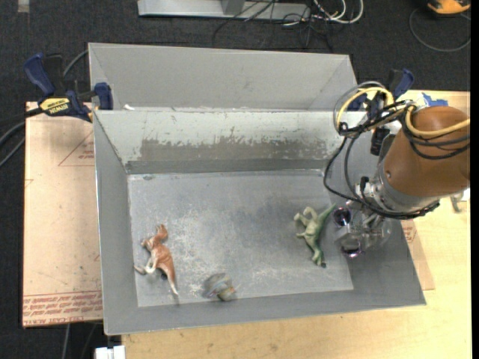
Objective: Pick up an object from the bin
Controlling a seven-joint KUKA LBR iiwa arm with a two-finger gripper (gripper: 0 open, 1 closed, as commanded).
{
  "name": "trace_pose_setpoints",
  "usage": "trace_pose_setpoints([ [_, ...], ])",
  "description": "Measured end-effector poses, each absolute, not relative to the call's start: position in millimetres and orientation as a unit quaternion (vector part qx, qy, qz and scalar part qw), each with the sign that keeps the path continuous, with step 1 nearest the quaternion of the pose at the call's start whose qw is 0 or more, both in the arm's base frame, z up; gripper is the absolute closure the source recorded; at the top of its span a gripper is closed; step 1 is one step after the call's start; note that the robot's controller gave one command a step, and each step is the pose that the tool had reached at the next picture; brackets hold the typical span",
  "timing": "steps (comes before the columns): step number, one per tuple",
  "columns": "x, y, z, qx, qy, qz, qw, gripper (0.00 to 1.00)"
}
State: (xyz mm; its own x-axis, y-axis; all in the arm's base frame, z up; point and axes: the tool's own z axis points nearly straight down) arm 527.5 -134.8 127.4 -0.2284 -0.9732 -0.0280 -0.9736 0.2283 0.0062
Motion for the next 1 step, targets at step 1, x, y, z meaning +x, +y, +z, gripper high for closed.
trace_pose_setpoints([
  [1,527.1,-134.3,133.2,-0.621,0.784,0.012,0.008,1.00],
])
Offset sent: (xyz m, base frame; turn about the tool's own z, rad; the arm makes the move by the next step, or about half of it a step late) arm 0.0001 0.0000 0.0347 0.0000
